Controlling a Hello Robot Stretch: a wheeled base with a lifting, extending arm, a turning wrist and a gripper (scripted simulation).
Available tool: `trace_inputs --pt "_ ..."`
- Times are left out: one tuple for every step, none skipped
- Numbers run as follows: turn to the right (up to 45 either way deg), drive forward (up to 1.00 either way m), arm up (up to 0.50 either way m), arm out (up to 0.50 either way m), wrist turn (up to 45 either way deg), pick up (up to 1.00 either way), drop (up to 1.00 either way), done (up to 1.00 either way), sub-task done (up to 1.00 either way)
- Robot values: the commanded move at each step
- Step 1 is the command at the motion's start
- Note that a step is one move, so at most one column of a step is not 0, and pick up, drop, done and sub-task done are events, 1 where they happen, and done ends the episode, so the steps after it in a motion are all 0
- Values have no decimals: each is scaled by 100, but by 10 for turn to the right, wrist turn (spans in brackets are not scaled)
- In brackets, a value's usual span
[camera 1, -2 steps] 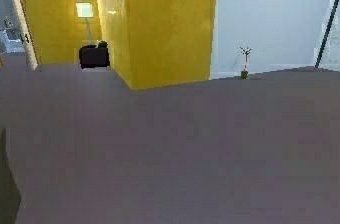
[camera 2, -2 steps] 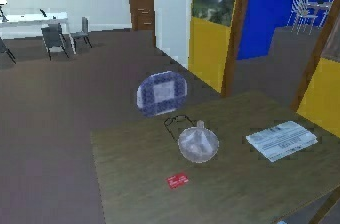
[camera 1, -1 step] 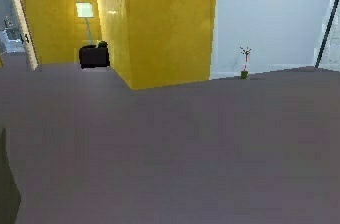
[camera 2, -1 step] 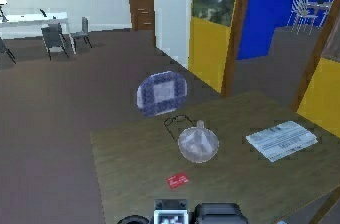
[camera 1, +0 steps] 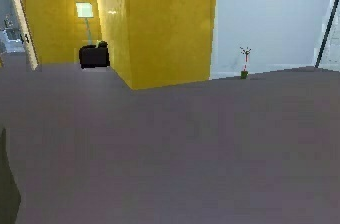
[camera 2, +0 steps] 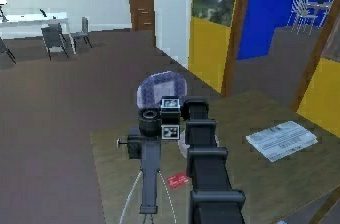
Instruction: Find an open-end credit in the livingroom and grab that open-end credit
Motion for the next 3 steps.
trace_inputs --pt "0 0 0 0 450 0 0 0 0" --pt "0 0 0 0 450 0 0 0 0" --pt "0 0 0 0 450 0 0 0 0"
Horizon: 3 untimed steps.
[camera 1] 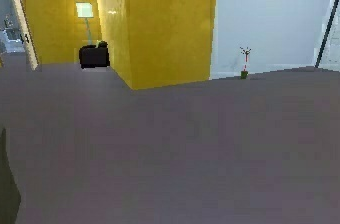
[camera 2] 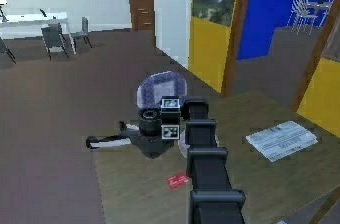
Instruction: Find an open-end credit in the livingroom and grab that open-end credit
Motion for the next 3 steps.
trace_inputs --pt "0 0 0 0 450 0 0 0 0" --pt "0 0 0 0 90 0 0 0 0" --pt "0 0 -30 0 0 0 0 0 0"
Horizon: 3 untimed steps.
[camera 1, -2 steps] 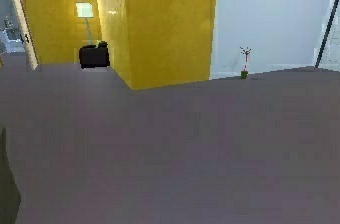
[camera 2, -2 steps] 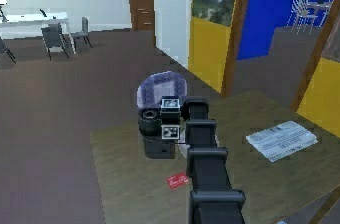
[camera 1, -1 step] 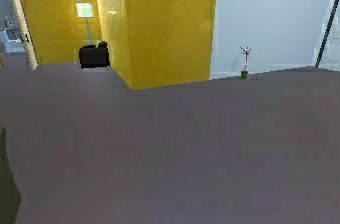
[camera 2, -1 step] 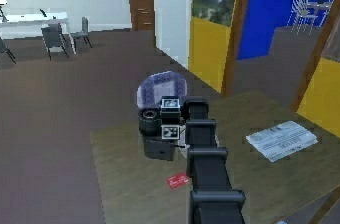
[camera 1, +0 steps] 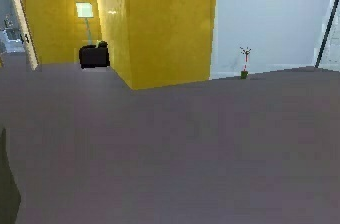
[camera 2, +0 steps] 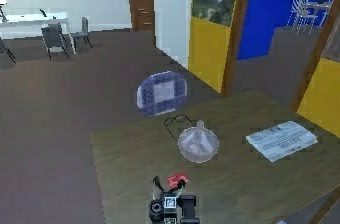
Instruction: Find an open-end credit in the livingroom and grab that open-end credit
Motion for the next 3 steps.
trace_inputs --pt "0 0 0 0 0 100 0 0 0" --pt "0 0 10 0 0 0 0 0 0" --pt "0 0 0 0 0 0 0 100 0"
